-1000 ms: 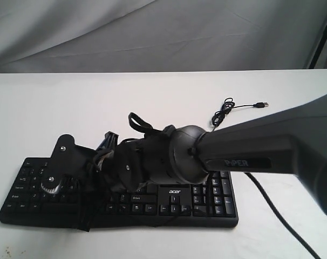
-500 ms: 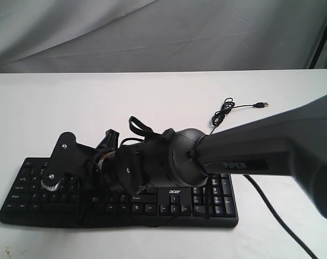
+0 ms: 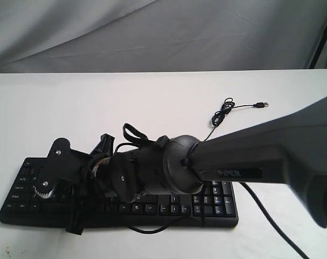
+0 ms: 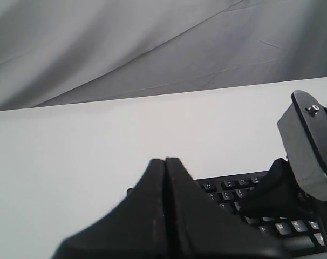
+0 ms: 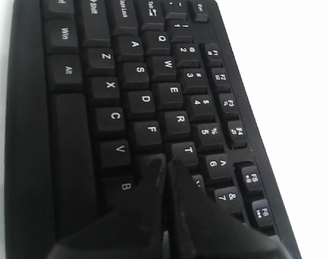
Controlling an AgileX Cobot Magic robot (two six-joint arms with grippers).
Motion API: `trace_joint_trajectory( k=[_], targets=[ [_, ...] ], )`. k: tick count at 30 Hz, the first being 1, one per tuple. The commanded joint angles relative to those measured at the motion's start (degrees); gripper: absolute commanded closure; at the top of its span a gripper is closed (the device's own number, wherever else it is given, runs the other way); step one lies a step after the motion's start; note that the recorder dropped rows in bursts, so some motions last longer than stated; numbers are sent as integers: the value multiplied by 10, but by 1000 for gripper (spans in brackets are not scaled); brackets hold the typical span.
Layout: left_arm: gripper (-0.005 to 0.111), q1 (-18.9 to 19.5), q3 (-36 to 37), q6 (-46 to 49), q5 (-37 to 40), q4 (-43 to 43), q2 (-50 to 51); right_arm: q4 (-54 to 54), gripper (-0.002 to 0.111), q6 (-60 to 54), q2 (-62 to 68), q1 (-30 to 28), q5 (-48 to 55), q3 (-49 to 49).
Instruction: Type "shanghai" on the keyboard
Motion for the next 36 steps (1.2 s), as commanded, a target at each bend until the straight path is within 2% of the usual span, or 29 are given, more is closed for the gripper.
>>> trace_joint_trajectory(
  k=[1, 13, 23, 27, 36],
  targets=[
    [107, -2, 2, -2, -3, 0, -2, 2, 108, 1, 0, 1, -9, 3],
    [107, -2, 2, -2, -3, 0, -2, 10, 108, 1, 21, 0, -9, 1],
    [107, -2, 2, -2, -3, 0, -2, 4, 108, 1, -17, 0, -9, -2],
    [107, -2, 2, -2, -3, 0, -2, 4, 108, 1, 0, 1, 26, -53],
    [107, -2, 2, -2, -3, 0, -2, -2, 108, 3, 113, 18, 133, -246]
  ],
)
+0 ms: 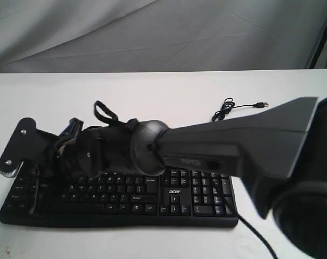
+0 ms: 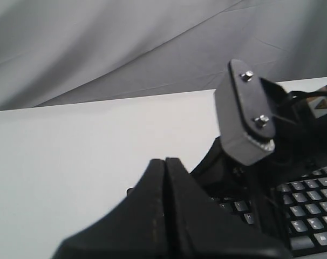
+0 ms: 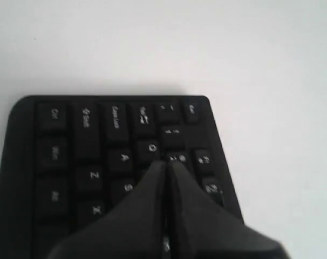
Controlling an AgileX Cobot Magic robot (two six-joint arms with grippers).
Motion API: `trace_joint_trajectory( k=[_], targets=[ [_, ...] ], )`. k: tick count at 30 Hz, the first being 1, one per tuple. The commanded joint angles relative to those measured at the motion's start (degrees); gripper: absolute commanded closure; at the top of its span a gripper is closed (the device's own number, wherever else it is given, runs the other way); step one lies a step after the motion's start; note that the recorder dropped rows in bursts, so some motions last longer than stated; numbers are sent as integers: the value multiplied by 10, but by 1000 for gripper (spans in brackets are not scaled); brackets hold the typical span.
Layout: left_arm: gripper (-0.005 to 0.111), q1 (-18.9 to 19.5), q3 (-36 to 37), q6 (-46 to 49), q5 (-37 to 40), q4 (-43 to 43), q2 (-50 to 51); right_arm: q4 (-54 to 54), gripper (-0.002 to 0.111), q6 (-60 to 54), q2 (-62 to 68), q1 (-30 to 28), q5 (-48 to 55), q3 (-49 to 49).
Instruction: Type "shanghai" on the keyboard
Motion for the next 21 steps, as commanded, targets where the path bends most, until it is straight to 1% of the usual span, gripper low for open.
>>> trace_joint_trajectory(
  k=[1, 5, 21],
  targets=[
    [107, -2, 2, -2, -3, 0, -2, -7, 108, 3, 47, 9, 55, -74],
    [107, -2, 2, -2, -3, 0, -2, -7, 108, 3, 69, 12, 58, -97],
    [107, -2, 2, -2, -3, 0, -2, -7, 108, 3, 70, 12, 32, -97]
  ],
)
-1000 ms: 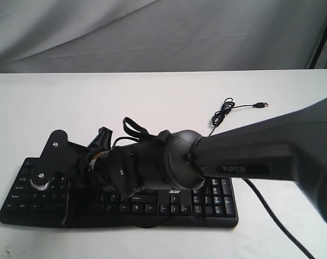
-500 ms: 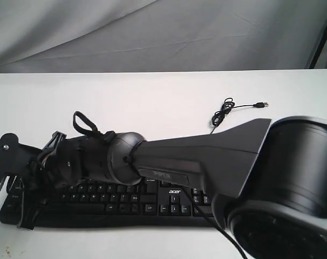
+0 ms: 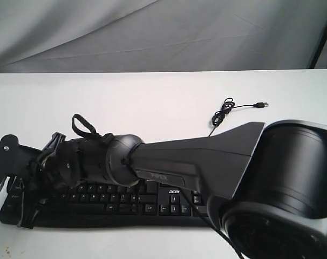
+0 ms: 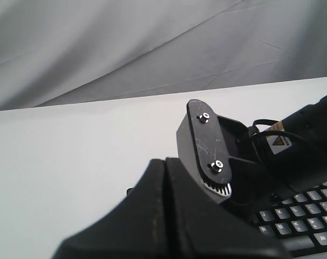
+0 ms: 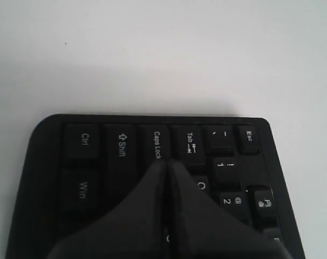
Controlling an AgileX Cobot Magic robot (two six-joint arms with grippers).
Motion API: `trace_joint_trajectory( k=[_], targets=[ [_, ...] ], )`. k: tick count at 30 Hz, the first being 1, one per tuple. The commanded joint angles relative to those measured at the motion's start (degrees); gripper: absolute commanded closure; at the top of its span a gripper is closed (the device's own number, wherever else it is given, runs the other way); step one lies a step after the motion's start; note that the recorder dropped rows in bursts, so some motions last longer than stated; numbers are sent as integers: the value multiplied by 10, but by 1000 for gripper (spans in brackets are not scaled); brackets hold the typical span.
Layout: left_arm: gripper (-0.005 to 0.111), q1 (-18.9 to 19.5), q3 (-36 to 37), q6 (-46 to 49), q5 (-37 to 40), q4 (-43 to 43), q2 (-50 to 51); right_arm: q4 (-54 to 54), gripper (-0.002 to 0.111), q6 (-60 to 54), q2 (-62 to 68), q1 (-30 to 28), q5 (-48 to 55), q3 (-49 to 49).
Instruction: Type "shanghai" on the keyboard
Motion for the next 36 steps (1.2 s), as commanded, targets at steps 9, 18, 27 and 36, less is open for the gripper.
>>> trace_joint_trajectory(
  k=[9, 18, 27, 36],
  targets=[
    [107, -2, 2, -2, -3, 0, -2, -4, 108, -1, -1, -2, -13, -4],
    [107, -2, 2, -2, -3, 0, -2, -14, 108, -10, 1, -3, -5, -4],
    [107, -2, 2, -2, -3, 0, -2, -40, 108, -4, -168, -57, -52, 216],
    [107, -2, 2, -2, -3, 0, -2, -17, 108, -4, -220, -81, -164, 365]
  ],
)
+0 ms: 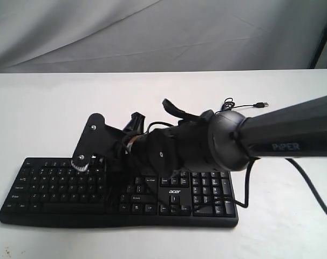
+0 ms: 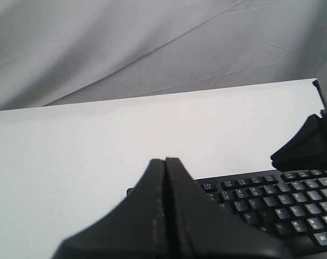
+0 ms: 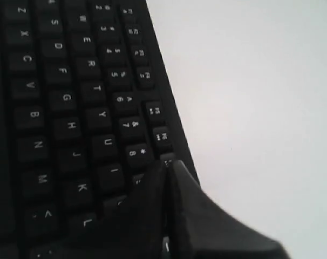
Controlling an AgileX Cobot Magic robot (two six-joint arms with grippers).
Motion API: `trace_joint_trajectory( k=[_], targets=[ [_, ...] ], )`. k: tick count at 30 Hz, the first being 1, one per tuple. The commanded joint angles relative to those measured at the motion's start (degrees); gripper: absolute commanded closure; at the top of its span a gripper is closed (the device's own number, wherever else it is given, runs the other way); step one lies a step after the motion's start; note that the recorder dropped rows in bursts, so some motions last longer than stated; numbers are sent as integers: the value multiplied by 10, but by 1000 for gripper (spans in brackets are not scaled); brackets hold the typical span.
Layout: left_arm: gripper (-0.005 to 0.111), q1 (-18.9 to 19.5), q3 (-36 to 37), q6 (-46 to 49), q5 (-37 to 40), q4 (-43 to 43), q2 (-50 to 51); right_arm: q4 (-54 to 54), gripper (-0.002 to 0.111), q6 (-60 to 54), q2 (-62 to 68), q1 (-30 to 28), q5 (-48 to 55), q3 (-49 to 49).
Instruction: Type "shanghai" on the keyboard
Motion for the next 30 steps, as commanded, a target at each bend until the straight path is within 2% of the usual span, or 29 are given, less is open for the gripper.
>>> trace_joint_trajectory(
  k=[1, 15, 30],
  targets=[
    [107, -2, 2, -2, -3, 0, -2, 18, 108, 3, 1, -1, -28, 20],
    [107, -2, 2, -2, -3, 0, -2, 21, 108, 1, 60, 19, 11, -52],
    [107, -2, 2, -2, -3, 0, -2, 21, 108, 1, 67, 18, 13, -56]
  ],
)
